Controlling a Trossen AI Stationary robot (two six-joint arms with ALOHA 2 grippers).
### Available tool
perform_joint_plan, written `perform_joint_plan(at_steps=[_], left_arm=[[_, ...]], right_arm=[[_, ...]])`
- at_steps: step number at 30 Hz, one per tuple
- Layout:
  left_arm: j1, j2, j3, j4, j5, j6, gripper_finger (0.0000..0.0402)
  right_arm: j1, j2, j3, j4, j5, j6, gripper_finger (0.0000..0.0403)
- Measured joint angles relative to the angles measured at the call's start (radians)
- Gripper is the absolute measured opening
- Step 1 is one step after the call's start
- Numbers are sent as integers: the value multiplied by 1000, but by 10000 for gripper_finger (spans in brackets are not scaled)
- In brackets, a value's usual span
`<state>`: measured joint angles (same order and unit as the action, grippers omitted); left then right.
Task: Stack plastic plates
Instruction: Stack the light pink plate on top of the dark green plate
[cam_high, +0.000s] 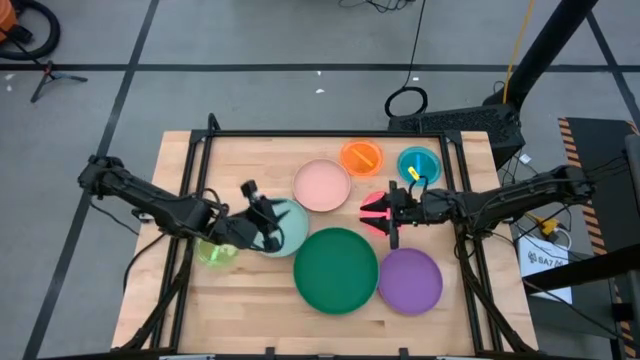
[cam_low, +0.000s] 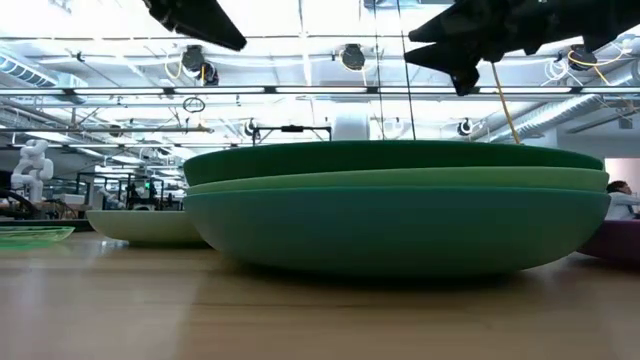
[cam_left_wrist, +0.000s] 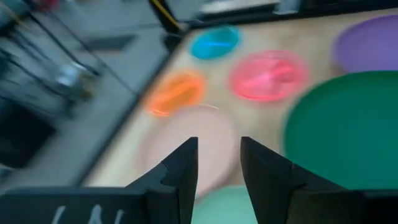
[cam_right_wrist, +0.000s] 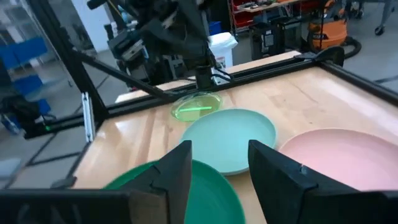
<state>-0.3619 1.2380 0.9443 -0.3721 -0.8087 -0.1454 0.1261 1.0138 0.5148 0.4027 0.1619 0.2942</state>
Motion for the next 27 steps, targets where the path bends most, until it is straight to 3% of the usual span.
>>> perform_joint_plan(at_steps=[4,7,14,21,27], left_arm=[[20,-58,0,-35,-102,130,127],[38,-102,0,-75,-155,168,127],[60,-213,0,-215,-175,119,127],[59,-286,0,-382,-199,18,127],[59,-291,-1,-481,-254,-49,127]], right_arm=[[0,94,4,94,21,35,151],[-1,165,58,58,74,55,151],[-51,317,299,-323,206,211,151],[-156,452,485,-651,199,450,151],[-270,560,571,-726,128,551,151]])
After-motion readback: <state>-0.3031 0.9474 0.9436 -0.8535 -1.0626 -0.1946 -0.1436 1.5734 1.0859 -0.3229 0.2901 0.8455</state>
